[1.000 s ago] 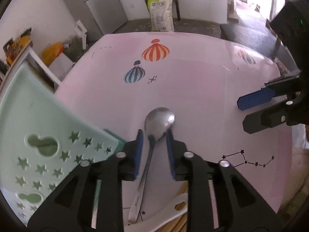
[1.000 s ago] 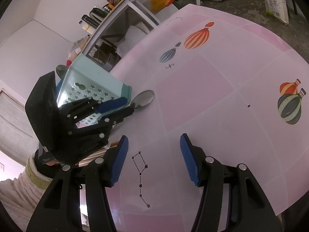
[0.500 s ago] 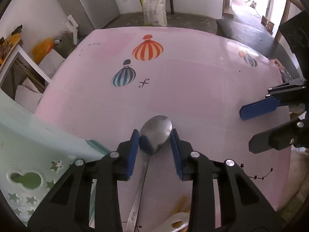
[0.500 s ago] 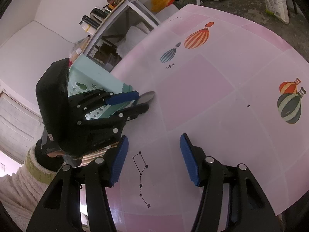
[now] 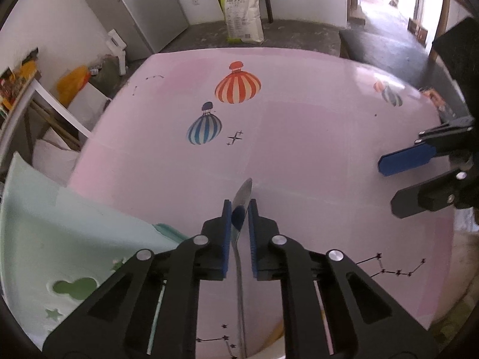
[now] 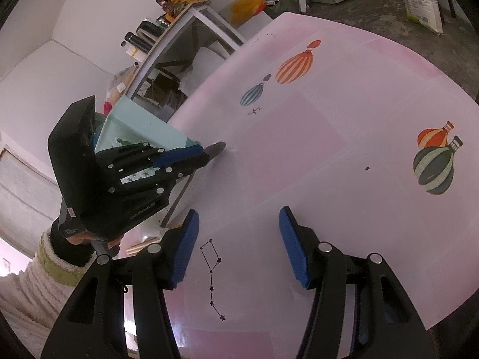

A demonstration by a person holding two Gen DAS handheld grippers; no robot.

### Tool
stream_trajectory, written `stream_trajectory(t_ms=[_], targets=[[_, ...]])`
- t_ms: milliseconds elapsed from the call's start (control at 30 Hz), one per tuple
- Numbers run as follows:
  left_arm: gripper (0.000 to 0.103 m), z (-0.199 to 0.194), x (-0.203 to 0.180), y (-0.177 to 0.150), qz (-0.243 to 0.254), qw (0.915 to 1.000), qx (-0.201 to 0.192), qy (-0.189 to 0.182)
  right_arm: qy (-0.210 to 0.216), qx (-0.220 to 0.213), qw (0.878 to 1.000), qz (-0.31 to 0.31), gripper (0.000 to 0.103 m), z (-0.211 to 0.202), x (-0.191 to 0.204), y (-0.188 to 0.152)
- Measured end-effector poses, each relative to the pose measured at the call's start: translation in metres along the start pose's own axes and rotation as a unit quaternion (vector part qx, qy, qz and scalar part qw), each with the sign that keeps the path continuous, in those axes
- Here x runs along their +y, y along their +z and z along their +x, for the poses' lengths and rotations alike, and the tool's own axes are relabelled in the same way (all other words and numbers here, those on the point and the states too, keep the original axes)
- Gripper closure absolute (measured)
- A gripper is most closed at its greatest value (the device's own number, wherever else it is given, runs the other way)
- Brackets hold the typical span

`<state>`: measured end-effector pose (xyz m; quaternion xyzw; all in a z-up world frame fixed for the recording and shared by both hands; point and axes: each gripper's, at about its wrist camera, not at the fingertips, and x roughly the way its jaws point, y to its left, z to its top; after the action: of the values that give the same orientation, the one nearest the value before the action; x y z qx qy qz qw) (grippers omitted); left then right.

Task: Organize utensils
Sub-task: 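Carry the metal spoon toward the mint holder with the left gripper while the right reaches the white paddle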

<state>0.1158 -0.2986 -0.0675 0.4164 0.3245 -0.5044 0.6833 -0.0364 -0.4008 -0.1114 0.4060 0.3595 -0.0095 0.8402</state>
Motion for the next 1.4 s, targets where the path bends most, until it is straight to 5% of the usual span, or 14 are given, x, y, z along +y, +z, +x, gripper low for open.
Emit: stream_trajectory(t_ms=[300,600,800,933,1133,1400], targets=[[0.103,0.005,-0.011,0.007,0.031,0.9981,0.01,0.053,0.003,-0.003,1.0,-0.003,0.048,0.001,-0.003,-0.001],[0.103,-0.031,-0.027,0.009,0.071,0.987,-0.047,0.136,-0.006,-0.014,1.0,-0.003,0.048,-0.004,-0.003,-0.003],[0.103,-0.082,-0.021,0.0,0.025,0.9732,-0.11,0.201,-0.021,-0.023,0.999,-0.01,0.048,-0.011,0.001,-0.007],[0.103,-0.124,-0.013,-0.018,-0.031,0.9572,-0.15,0.246,-0.028,-0.031,0.999,-0.027,0.05,-0.018,0.012,-0.011],[0.103,-0.191,0.008,-0.066,-0.163,0.9217,-0.197,0.292,-0.021,-0.028,0.997,-0.065,0.05,-0.018,0.041,-0.017],[0.103,-0.237,0.041,-0.157,-0.365,0.8671,-0.221,0.257,0.014,0.016,0.986,-0.166,0.05,0.01,0.11,-0.02]])
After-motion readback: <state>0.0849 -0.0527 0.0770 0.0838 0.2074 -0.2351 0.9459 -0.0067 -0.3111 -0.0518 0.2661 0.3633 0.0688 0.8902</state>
